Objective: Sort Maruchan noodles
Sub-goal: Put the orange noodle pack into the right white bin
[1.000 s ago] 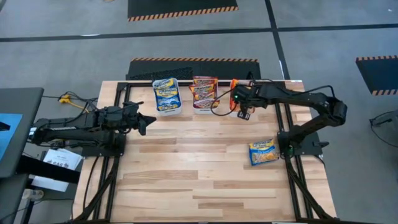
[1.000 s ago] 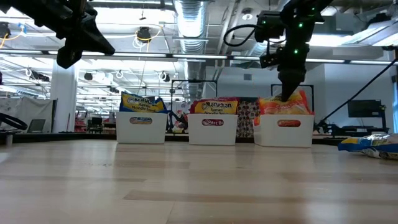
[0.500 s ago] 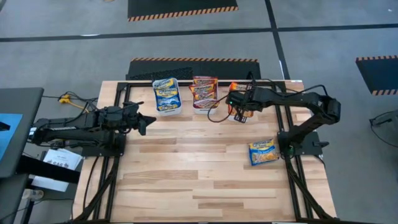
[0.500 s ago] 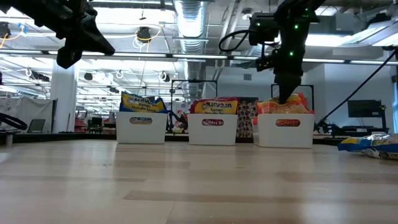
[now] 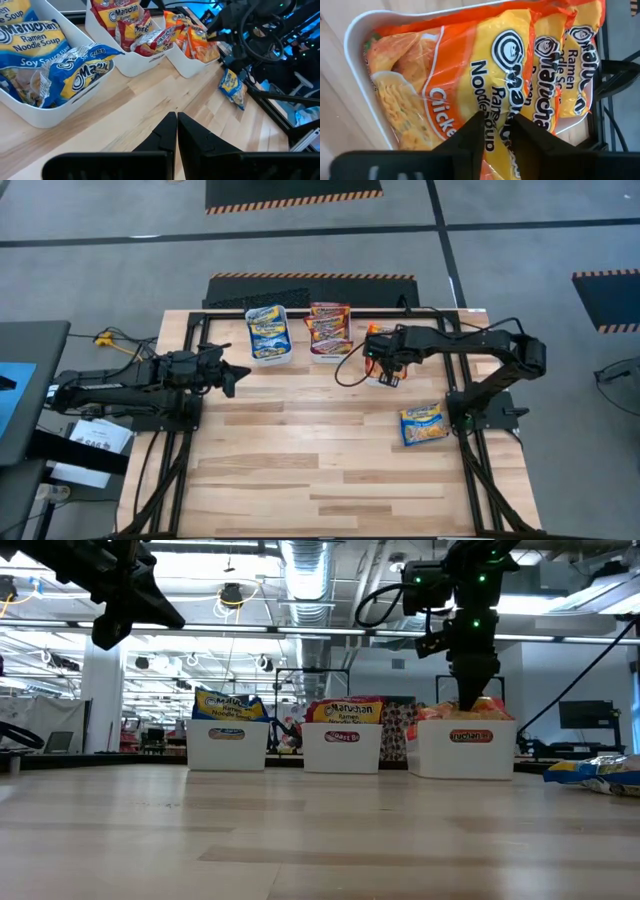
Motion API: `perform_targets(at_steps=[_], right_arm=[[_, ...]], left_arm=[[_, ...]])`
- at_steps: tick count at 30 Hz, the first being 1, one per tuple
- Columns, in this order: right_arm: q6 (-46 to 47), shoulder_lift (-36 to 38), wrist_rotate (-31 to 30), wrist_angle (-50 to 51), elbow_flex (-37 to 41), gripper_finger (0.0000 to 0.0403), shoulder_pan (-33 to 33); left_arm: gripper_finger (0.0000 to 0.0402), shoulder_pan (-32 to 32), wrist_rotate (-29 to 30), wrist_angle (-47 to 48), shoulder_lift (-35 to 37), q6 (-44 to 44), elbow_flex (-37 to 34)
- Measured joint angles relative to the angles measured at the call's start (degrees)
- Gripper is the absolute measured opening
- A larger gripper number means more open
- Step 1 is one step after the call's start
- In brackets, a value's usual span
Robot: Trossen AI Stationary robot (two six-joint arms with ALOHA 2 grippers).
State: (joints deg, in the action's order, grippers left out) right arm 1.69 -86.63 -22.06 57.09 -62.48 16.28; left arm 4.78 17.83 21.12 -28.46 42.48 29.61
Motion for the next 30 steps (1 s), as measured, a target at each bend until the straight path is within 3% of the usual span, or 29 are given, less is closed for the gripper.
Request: perform_targets(at_steps=[7, 18, 25, 30], right_arm=[[0.00, 0.00, -0.40, 3.06, -4.71, 0.0149, -0.16], [1.29, 0.11, -1.91, 7.20, -12.63, 0.0148, 5.11], [1.46, -1.36, 9.58, 7.24, -12.83, 0.0147, 15.39], [1.39, -3.80, 16.21, 9.45, -12.83, 0.0138, 16.94]], left_arm=[[0.0000, 0.00, 0.69, -0.02, 0.00, 0.07, 0.02], [0.0000, 0.12, 1.09, -0.02, 0.01, -0.79, 0.00], [0.0000, 1.77, 1.19, 0.00, 0.00, -1.31, 0.01], [0.0000, 2.36, 0.63, 0.00, 0.01, -1.29, 0.02]])
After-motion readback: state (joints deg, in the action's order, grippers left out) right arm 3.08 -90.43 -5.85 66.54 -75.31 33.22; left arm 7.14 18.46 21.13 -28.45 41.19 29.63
